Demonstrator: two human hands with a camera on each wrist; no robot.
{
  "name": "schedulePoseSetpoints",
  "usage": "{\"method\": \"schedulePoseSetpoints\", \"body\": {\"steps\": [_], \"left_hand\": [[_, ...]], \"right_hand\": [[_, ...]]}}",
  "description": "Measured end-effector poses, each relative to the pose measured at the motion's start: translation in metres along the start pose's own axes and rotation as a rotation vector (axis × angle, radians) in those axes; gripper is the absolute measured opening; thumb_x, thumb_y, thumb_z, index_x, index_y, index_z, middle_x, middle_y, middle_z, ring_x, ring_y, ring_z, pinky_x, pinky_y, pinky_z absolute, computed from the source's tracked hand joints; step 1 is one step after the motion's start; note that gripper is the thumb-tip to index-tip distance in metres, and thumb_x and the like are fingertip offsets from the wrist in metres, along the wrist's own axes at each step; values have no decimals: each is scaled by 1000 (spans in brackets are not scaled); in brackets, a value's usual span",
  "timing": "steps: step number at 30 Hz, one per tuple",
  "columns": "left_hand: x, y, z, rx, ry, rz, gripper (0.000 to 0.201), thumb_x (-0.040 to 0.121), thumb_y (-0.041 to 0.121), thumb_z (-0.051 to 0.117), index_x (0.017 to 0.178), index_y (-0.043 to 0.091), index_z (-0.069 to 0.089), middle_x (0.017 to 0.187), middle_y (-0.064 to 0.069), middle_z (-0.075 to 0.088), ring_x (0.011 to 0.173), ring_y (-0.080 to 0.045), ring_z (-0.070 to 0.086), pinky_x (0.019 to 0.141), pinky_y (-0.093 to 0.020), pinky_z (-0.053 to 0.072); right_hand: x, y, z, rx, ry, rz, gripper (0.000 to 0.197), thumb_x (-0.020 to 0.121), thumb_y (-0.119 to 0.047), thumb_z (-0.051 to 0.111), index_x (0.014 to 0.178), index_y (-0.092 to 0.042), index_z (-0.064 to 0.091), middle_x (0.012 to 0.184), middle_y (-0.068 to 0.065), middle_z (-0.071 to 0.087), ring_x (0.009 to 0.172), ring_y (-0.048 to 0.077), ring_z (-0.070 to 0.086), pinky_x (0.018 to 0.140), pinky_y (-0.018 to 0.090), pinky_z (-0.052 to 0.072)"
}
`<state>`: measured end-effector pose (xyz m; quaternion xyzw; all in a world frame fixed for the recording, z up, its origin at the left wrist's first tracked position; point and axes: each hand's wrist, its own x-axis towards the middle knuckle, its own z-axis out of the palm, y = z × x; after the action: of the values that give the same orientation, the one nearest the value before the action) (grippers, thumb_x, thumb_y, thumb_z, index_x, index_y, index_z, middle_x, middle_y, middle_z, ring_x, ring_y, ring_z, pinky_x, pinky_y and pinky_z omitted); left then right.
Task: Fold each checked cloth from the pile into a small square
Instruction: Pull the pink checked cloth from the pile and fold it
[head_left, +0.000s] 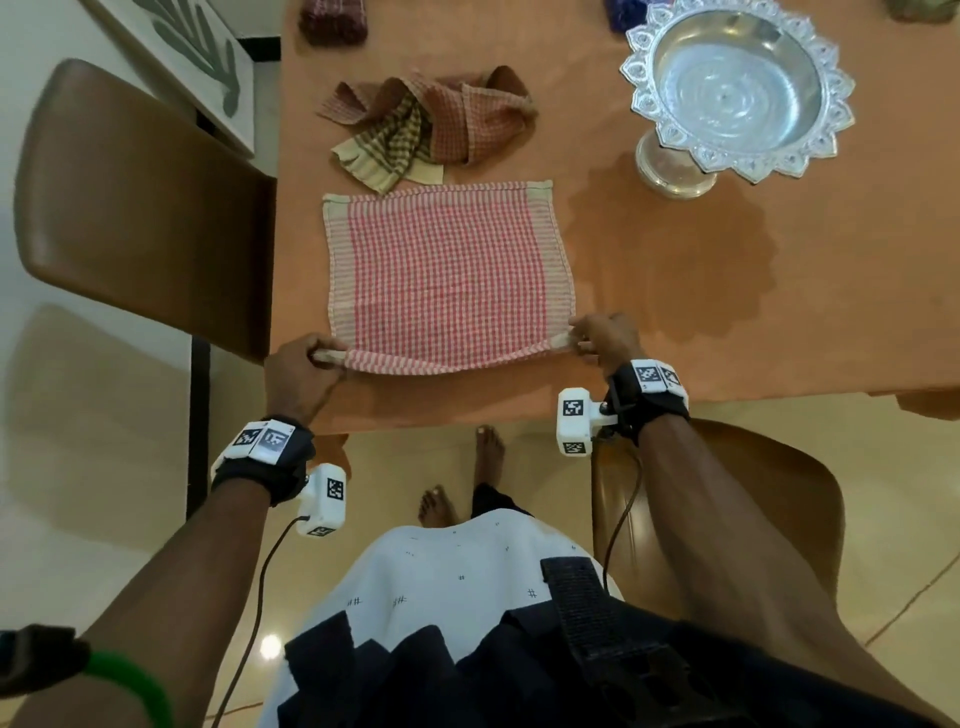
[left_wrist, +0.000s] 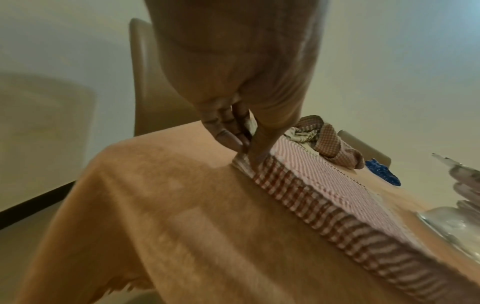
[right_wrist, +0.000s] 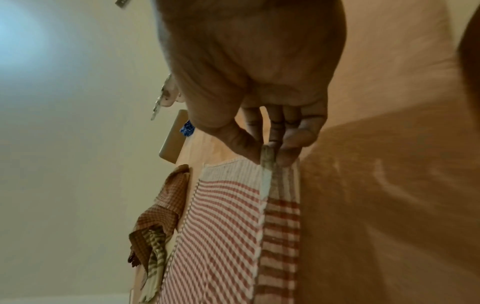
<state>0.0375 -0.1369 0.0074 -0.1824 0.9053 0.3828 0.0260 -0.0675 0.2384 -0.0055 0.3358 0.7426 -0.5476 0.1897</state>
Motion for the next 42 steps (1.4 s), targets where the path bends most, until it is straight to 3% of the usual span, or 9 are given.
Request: {"method": "schedulePoseSetpoints", "body": {"steps": [4,6,11,15,21,25,31,36,42], "left_hand": [[33,19,-4,43,42,47,20,81,15,80,99,8,77,95,-5,74,85,-17,66,72,-13,44],[52,21,-4,62,34,29,23,84,22,79,101,7,77,96,-5,74,84,-13,63,65,-3,39],[95,21,-16,163,-22,-27,36,86,43,72,103,12,77,103,-5,74,90,-18,62,74,-27,39],[123,38,-20,110,-2,-31,35,89,37,70,107,8,76,103,-9,74,91,-17,62,76,-23,37],[170,40,-21,153,3,-27,34,92,34,68,104,3,76,96,-17,74,95,-30,66,70,-23,32],[201,39,-20,162,8,-22,31,93,31,67,109,5,75,106,-18,74,103,-31,67,76,-27,39],[232,37,-16,108,0,-15,33,91,29,70,110,3,75,110,-17,73,109,-29,67,90,-29,45],[250,28,-14,138,0,-42,32,94,30,66,106,1,75,101,-21,73,100,-33,67,80,-32,43],[262,30,-9,128,4,-103,33,93,35,66,99,4,75,91,-20,74,89,-32,69,74,-32,44]], "right_hand": [[55,-26,6,-44,105,-115,21,66,-17,54,70,1,63,72,15,68,67,30,67,66,44,60],[66,-43,9,-75,79,-182,27,59,-18,54,70,5,62,67,12,61,63,22,56,58,37,50],[60,-92,17,-38,-194,-152,6,78,4,64,82,4,69,87,16,68,81,27,65,78,40,56],[86,-109,27,-249,-255,-230,26,73,13,70,68,-12,67,82,7,69,84,23,68,77,38,59],[127,-125,44,-315,-134,-454,6,75,-16,71,81,-15,71,82,7,71,81,23,67,78,36,52],[154,-135,55,-284,-49,-463,14,66,-37,73,73,-26,70,80,-1,72,78,13,65,78,30,50],[167,-153,64,-403,13,-465,11,81,-23,75,85,-13,75,77,-2,68,73,8,60,57,2,37],[174,-157,64,-516,75,-489,15,84,-26,67,92,-16,74,91,4,75,89,19,69,88,35,54],[174,-165,69,-548,130,-556,22,86,-28,65,98,-13,75,95,8,76,89,21,69,82,28,49]]}}
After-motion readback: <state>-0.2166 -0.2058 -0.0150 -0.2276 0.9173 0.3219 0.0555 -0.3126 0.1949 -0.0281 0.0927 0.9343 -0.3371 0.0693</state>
